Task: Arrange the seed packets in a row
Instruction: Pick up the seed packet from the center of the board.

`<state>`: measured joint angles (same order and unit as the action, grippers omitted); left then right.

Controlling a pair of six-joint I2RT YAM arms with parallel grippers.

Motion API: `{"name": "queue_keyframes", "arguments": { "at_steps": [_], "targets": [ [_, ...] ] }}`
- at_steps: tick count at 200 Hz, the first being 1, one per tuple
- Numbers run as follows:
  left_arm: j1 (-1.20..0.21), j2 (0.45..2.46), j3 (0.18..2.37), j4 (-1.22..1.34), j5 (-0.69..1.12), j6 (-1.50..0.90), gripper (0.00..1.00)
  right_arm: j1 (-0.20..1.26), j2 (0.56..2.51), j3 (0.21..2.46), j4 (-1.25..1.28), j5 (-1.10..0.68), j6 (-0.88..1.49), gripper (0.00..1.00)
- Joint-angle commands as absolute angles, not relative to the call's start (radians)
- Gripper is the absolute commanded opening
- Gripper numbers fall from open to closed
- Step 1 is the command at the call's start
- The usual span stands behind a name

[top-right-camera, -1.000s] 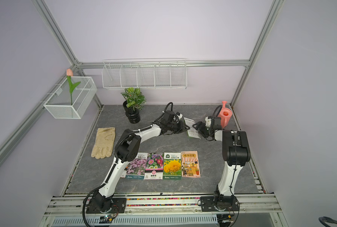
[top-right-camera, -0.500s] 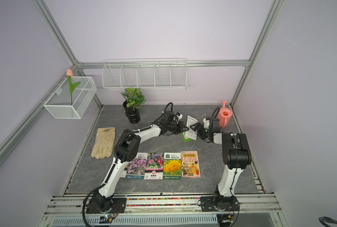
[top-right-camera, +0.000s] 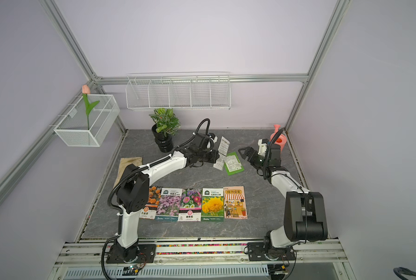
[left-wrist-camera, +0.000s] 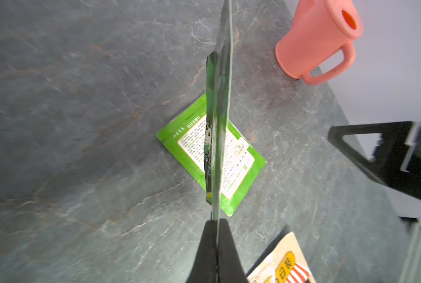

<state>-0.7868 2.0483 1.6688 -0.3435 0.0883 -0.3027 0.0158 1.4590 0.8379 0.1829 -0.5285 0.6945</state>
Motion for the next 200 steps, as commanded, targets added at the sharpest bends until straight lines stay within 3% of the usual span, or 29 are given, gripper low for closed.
{"name": "queue_keyframes", "arguments": {
  "at_steps": [1,47,64,126,200],
  "targets": [
    [-0.894,2.042,1.698,-0.471,-0.314,-0.15,0.0,0.066,1.398,0.842,0.099,-0.487,0.67,0.99],
    [-1.018,2.071,1.708,-0.472,-0.809,-0.182,0.0,0.262,1.365,0.838,0.151,-0.349,0.728,0.98],
    [-1.046,2.043,1.663,-0.415,-0.887,-0.169,0.0,0.296,1.384,0.832,0.171,-0.314,0.755,0.98],
    [-1.054,2.011,1.597,-0.367,-0.895,-0.183,0.0,0.373,1.416,0.839,0.28,-0.27,0.813,0.95],
    [-1.009,1.861,1.432,-0.264,-0.55,-0.246,0.0,0.362,1.339,0.793,0.347,-0.226,0.835,0.93]
  ]
}}
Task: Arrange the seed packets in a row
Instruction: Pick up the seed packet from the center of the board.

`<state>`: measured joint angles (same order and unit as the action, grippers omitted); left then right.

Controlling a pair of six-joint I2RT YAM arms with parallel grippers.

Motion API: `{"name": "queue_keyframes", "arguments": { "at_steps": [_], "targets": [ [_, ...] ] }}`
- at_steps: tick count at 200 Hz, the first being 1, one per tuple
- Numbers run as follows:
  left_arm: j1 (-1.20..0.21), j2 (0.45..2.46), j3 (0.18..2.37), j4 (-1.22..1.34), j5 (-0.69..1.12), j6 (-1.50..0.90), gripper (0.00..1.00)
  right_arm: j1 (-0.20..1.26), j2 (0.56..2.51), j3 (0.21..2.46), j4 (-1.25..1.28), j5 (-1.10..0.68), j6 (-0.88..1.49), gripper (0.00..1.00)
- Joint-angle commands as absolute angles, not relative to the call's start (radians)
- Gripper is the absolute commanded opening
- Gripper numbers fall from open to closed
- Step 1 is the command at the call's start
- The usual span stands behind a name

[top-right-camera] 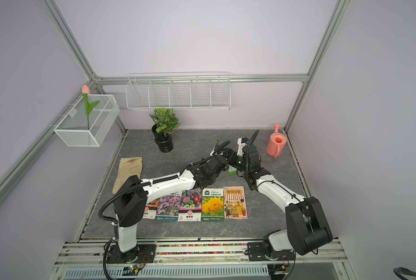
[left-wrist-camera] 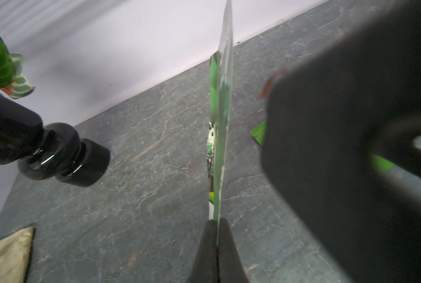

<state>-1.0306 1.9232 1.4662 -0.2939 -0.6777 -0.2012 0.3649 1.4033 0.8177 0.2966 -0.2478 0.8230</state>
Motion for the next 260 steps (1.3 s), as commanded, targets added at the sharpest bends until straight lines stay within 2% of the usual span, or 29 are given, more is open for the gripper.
{"name": "queue_keyframes", "arguments": {
  "at_steps": [1,66,99,148,171,228,260],
  "targets": [
    [-1.008,1.859,1.43,-0.264,-0.549,-0.247,0.0,0.361,1.337,0.793,0.346,-0.226,0.835,0.93],
    [-1.003,1.79,1.318,-0.195,-0.447,-0.243,0.0,0.331,1.334,0.816,0.39,-0.281,0.903,0.92],
    [-1.003,1.798,1.323,-0.186,-0.417,-0.243,0.0,0.335,1.406,0.849,0.461,-0.33,0.957,0.89],
    [-1.003,1.809,1.338,-0.196,-0.411,-0.249,0.0,0.362,1.519,0.93,0.411,-0.329,0.974,0.83],
    [-1.004,1.827,1.36,-0.218,-0.414,-0.247,0.0,0.379,1.559,0.954,0.406,-0.328,0.98,0.77],
    [-1.004,1.863,1.4,-0.258,-0.452,-0.25,0.0,0.41,1.576,1.037,0.213,-0.277,0.919,0.51],
    [-1.004,1.871,1.415,-0.262,-0.459,-0.249,0.0,0.418,1.612,1.077,0.119,-0.268,0.907,0.48]
  ]
}}
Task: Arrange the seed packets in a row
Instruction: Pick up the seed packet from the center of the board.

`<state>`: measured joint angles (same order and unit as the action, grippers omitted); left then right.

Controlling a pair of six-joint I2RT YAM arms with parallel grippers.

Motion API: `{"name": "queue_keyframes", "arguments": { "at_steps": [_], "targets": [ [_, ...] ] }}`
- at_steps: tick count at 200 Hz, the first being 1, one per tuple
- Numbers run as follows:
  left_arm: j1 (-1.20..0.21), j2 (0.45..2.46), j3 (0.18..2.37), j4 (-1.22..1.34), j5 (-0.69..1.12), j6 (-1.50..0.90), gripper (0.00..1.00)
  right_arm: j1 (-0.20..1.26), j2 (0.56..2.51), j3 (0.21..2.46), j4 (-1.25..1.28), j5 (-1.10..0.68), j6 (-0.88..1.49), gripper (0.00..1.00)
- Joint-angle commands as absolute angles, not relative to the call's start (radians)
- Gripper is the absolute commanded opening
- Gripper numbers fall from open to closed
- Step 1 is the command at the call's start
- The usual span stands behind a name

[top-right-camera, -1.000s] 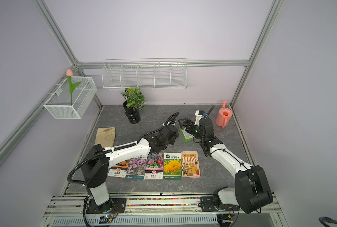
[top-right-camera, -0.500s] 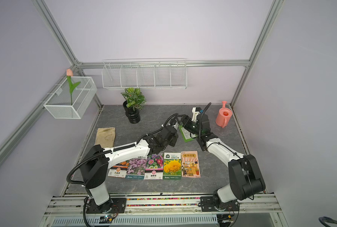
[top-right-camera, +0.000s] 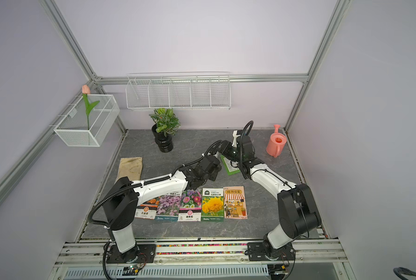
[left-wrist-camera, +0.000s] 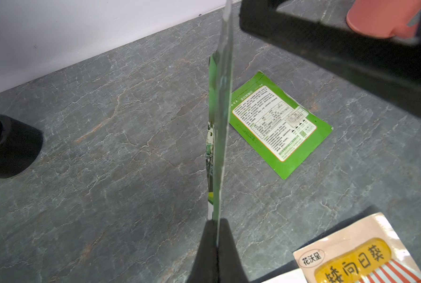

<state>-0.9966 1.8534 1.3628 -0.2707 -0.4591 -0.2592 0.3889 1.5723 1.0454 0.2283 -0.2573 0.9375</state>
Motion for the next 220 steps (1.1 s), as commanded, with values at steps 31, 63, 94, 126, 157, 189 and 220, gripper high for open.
{"name": "queue_keyframes", "arguments": {
  "at_steps": [31,63,94,126,157,189,220],
  "targets": [
    [-1.003,1.872,1.429,-0.266,-0.466,-0.245,0.0,0.426,1.661,1.086,0.12,-0.296,0.916,0.48],
    [-1.003,1.871,1.43,-0.265,-0.463,-0.246,0.0,0.431,1.682,1.086,0.142,-0.311,0.923,0.38],
    [-1.0,1.871,1.431,-0.271,-0.465,-0.254,0.0,0.431,1.676,1.076,0.16,-0.314,0.919,0.07],
    [-0.975,1.84,1.402,-0.273,-0.44,-0.289,0.37,0.408,1.63,1.053,0.14,-0.31,0.855,0.07],
    [-0.88,1.737,1.287,-0.235,-0.288,-0.349,0.99,0.298,1.548,0.943,0.201,-0.419,0.8,0.07],
    [-0.801,1.666,1.205,-0.185,-0.082,-0.33,0.99,0.169,1.428,0.828,0.184,-0.556,0.712,0.07],
    [-0.721,1.682,1.206,-0.133,0.222,-0.297,0.97,0.121,1.319,0.752,0.192,-0.734,0.666,0.07]
  ]
}}
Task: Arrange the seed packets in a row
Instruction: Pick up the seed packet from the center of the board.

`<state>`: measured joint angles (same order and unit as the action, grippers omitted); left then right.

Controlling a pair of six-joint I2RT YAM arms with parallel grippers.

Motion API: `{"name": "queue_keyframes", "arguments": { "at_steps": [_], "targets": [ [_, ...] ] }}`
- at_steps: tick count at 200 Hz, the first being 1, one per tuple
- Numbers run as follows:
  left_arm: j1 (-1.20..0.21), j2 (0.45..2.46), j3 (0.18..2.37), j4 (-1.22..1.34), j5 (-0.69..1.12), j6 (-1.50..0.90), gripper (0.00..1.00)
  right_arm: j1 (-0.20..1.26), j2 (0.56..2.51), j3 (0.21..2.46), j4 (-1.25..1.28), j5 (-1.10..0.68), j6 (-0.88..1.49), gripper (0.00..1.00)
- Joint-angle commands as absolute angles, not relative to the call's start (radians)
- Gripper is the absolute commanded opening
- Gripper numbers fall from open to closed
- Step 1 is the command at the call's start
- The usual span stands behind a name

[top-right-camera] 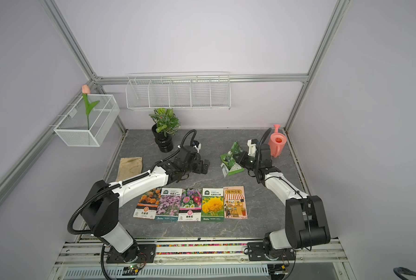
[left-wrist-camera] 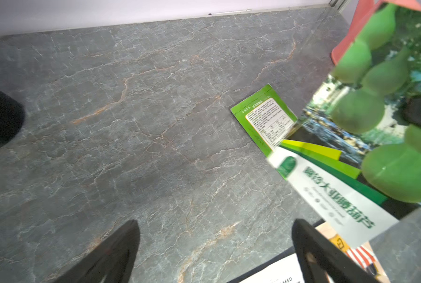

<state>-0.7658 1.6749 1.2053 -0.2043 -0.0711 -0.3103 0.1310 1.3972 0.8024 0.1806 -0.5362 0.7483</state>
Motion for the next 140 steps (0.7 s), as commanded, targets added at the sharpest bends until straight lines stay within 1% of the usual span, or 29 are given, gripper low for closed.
{"name": "queue_keyframes", "arguments": {
  "at_steps": [1,14,30,43,66,94,131,140],
  "targets": [
    [-0.717,1.684,1.208,-0.133,0.237,-0.297,0.97,0.12,1.317,0.749,0.192,-0.739,0.665,0.07],
    [-0.668,1.71,1.231,-0.107,0.448,-0.297,0.92,0.122,1.279,0.711,0.21,-0.787,0.656,0.07],
    [-0.626,1.736,1.241,-0.028,0.735,-0.305,0.9,0.121,1.233,0.662,0.226,-0.815,0.648,0.07],
    [-0.619,1.748,1.247,0.002,0.868,-0.299,0.89,0.121,1.203,0.634,0.229,-0.842,0.622,0.07],
    [-0.618,1.755,1.271,-0.08,0.952,-0.207,0.89,0.123,1.164,0.604,0.239,-0.87,0.614,0.07],
    [-0.614,1.761,1.275,-0.086,1.102,-0.157,0.88,0.124,1.161,0.588,0.276,-0.894,0.636,0.07],
    [-0.615,1.808,1.319,-0.155,1.092,-0.113,0.88,0.128,1.172,0.574,0.37,-0.935,0.695,0.07],
    [-0.615,1.828,1.334,-0.146,1.099,-0.128,0.85,0.131,1.172,0.574,0.368,-0.934,0.693,0.07]
  ]
}}
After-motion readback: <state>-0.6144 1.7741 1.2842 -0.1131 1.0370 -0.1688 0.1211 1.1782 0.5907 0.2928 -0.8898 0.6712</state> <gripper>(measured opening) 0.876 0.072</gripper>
